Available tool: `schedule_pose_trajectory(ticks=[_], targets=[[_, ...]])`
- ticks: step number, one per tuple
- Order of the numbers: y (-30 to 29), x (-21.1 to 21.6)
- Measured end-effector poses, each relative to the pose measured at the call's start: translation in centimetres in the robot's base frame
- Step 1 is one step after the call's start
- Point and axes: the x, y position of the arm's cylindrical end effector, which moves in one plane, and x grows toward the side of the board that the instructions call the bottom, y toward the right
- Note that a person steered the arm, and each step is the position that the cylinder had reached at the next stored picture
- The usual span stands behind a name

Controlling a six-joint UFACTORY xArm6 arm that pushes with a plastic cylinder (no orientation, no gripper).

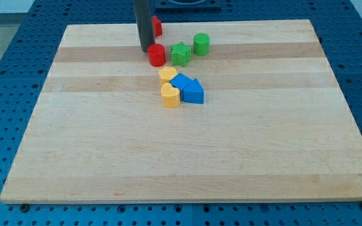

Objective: Place your arm to the top center

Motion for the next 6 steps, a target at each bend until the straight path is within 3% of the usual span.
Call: schedule_pose_trajectory(ticks=[1,2,4,6], targets=[[-0.1,-0.5],[0.6,-3.7],[3.3,-4.8],[8.5,-7.6]])
